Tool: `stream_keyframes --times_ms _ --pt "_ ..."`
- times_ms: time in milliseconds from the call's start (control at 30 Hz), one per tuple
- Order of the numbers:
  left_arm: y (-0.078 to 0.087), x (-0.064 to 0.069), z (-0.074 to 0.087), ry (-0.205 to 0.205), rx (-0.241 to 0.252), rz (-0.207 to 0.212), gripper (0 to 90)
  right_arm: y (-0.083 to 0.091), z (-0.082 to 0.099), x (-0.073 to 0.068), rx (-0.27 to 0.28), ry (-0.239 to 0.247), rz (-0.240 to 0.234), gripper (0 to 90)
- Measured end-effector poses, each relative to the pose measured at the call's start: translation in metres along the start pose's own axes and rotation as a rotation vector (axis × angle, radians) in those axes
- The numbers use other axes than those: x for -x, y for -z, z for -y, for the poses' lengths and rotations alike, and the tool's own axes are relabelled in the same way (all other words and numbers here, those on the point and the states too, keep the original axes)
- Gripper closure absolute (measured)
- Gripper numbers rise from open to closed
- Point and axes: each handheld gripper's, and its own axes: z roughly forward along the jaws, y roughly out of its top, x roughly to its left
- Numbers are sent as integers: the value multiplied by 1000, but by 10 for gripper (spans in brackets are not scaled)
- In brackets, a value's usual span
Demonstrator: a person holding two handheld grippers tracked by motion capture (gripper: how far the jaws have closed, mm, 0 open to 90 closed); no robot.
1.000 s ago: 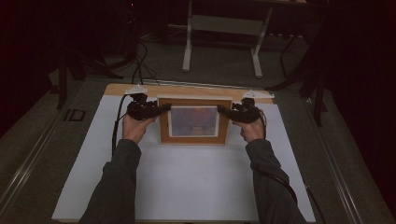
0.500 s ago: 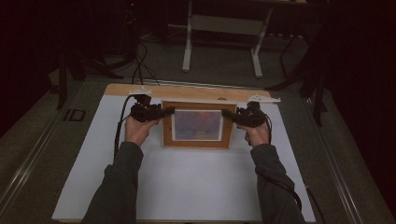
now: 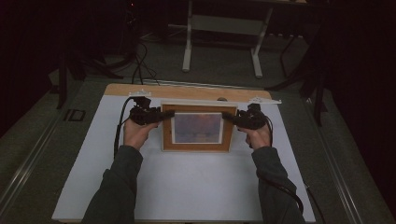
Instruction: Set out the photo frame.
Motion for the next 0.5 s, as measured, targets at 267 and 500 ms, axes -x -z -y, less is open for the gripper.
stream_keyframes --times_ms 267,500 --pt "7 0 3 23 -14 7 550 -1 1 -6 -13 -7 -8 517" --pt "10 3 6 36 -12 7 552 0 2 -7 -17 -9 -11 515"
